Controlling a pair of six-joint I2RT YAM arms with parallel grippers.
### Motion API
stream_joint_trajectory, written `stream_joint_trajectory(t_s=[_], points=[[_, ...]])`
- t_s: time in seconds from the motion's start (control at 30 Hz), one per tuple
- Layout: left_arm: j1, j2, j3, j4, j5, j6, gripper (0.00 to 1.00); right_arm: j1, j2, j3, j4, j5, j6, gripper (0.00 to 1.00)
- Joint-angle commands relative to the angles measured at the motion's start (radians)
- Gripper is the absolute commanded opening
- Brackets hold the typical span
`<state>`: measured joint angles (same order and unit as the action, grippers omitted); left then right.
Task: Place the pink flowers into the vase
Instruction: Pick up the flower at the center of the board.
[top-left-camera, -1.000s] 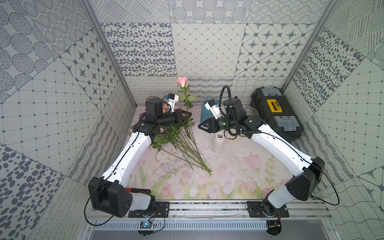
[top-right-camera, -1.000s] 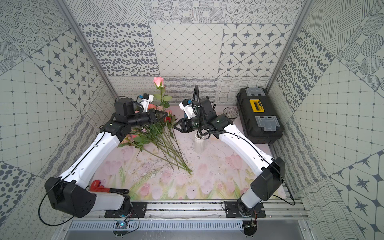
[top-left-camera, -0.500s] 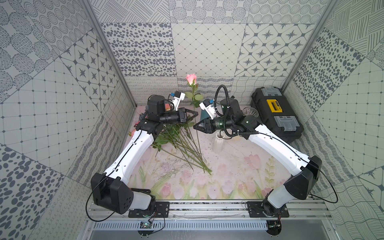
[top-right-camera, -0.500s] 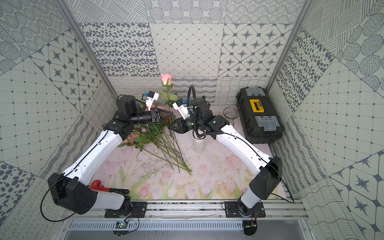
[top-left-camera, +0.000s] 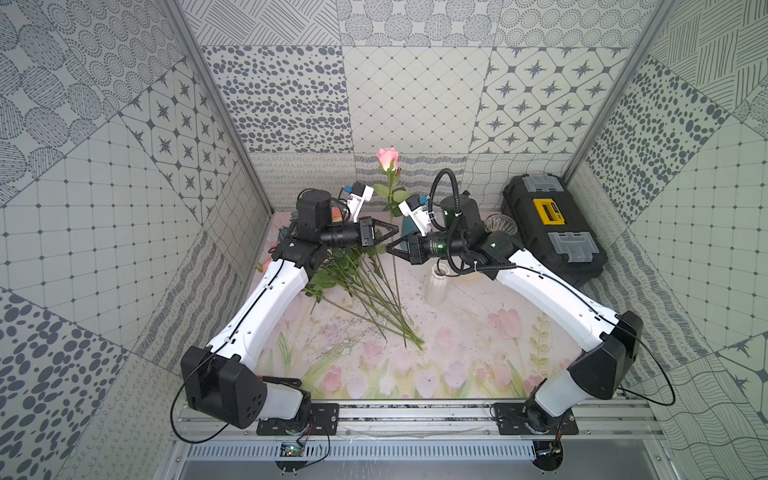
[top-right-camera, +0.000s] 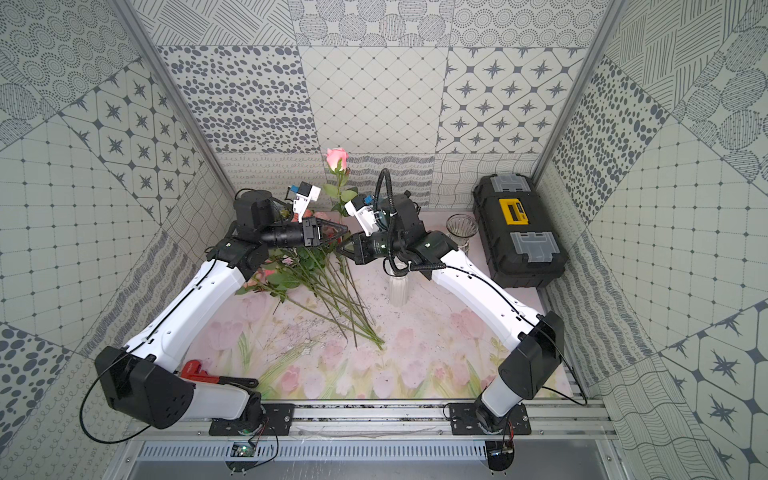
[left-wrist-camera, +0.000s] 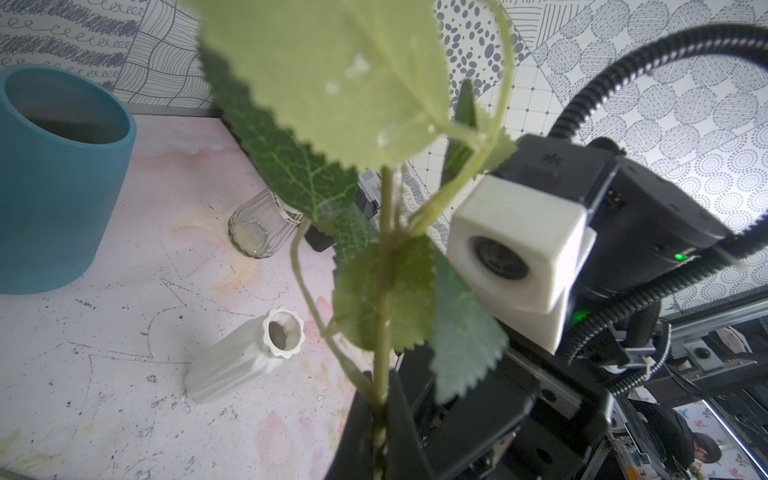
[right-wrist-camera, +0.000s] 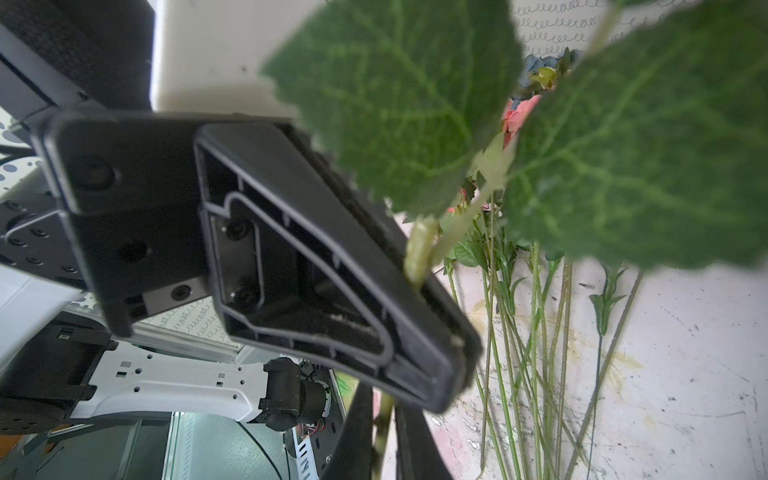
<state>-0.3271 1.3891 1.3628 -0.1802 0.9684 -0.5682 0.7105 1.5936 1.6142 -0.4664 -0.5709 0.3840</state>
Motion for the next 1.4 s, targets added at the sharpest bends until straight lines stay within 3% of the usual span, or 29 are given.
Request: stream_joint_trajectory(t_s=[0.0,0.07,0.17,0.27,0.37,0.43,0.63,0.7,1.0,1.37], points=[[-0.01,-0.001,0.022,-0.027,0.018,0.052,0.0,-0.001,-0.01,-0.014,0.057,0.023,0.008,0.05],[-0.01,-0.001,0.027,-0.042,0.012,0.06,0.0,0.0,-0.011,-0.016,0.062,0.023,0.011,0.0],[-0.01,-0.005,0.031,-0.063,-0.014,0.072,0.0,-0.002,-0.016,-0.025,0.067,0.042,0.013,0.0],[-0.01,-0.005,0.049,-0.122,-0.06,0.098,0.23,0.0,-0.023,-0.028,0.063,0.072,0.006,0.0],[-0.01,-0.001,0.08,-0.21,-0.127,0.129,0.62,-0.001,-0.034,-0.037,0.066,0.111,0.003,0.0],[-0.01,-0.004,0.103,-0.29,-0.199,0.155,0.69,-0.001,-0.041,-0.04,0.063,0.151,-0.003,0.0],[-0.007,-0.021,0.183,-0.581,-0.58,0.255,0.73,0.0,-0.056,-0.046,0.06,0.297,-0.036,0.0],[0.0,-0.025,0.179,-0.633,-0.703,0.268,0.8,0.0,-0.056,-0.045,0.069,0.347,-0.044,0.0],[0.173,-0.055,0.001,-0.568,-0.672,0.249,0.86,-0.002,-0.035,-0.027,0.133,0.57,-0.086,0.0],[0.193,-0.063,-0.044,-0.575,-0.79,0.259,0.89,-0.01,0.044,0.089,0.224,0.702,-0.124,0.0]])
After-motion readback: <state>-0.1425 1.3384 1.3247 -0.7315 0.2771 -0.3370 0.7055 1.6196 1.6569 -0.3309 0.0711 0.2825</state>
